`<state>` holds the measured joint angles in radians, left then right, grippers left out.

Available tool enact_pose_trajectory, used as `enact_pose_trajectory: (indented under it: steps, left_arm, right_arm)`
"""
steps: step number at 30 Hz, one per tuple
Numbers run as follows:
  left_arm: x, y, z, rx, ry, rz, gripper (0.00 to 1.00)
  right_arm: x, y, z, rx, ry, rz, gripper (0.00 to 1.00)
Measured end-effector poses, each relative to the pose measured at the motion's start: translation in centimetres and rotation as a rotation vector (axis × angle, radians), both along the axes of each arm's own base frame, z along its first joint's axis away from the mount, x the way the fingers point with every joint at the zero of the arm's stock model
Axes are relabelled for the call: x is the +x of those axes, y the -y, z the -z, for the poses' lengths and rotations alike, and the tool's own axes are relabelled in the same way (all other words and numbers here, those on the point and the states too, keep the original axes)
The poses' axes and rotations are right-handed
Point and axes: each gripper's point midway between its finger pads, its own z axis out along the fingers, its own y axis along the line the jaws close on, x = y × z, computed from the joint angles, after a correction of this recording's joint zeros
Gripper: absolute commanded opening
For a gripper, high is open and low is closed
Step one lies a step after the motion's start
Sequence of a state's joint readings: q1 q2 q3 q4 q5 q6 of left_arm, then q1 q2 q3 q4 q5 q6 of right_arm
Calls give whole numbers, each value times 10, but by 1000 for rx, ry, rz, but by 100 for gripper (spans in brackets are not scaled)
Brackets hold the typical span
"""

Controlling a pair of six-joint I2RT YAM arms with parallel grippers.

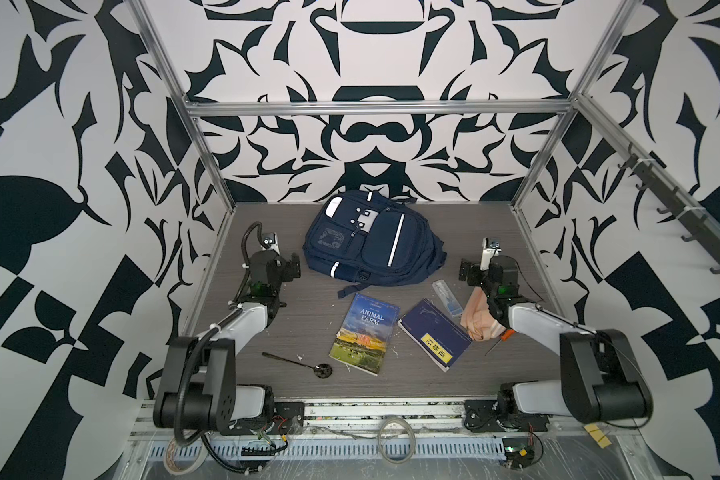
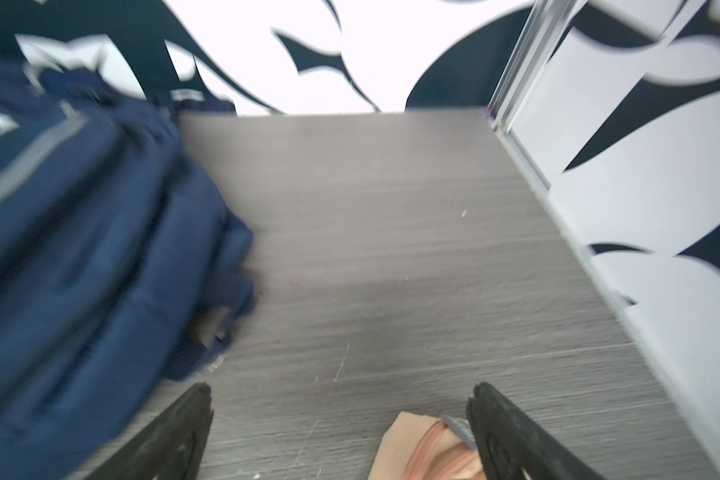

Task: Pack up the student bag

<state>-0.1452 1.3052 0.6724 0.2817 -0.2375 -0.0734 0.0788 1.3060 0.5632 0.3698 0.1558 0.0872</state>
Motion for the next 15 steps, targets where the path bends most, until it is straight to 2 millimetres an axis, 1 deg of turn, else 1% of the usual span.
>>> enact_pose_trajectory:
  steps: [3, 5, 6, 7, 9, 12, 14, 15]
  left_arm:
    - [-3, 38, -36, -59, -63, 73, 99]
    - [-7, 66, -52, -101, -114, 123, 99]
    - [-11, 82, -55, -123, -143, 152, 99]
    - [-17, 98, -53, -145, -179, 186, 99]
    - [-31, 129, -39, -190, -275, 250, 99]
    - [-52, 168, -13, -268, -442, 325, 99]
    - [-59, 185, -2, -319, -531, 346, 99]
    - [-61, 194, 1, -349, -573, 355, 99]
  right_arm:
    - [-7, 3, -16, 59, -48, 69, 100]
    - [-10, 0, -27, 114, -87, 92, 100]
    - [-10, -2, -32, 149, -112, 98, 100]
    - [-9, -6, -35, 177, -139, 95, 100]
    - [-3, -18, -40, 244, -184, 74, 100]
    - [1, -38, -34, 346, -251, 33, 100]
    - [3, -49, -26, 400, -319, 15, 99]
    - [8, -56, -25, 429, -351, 1, 99]
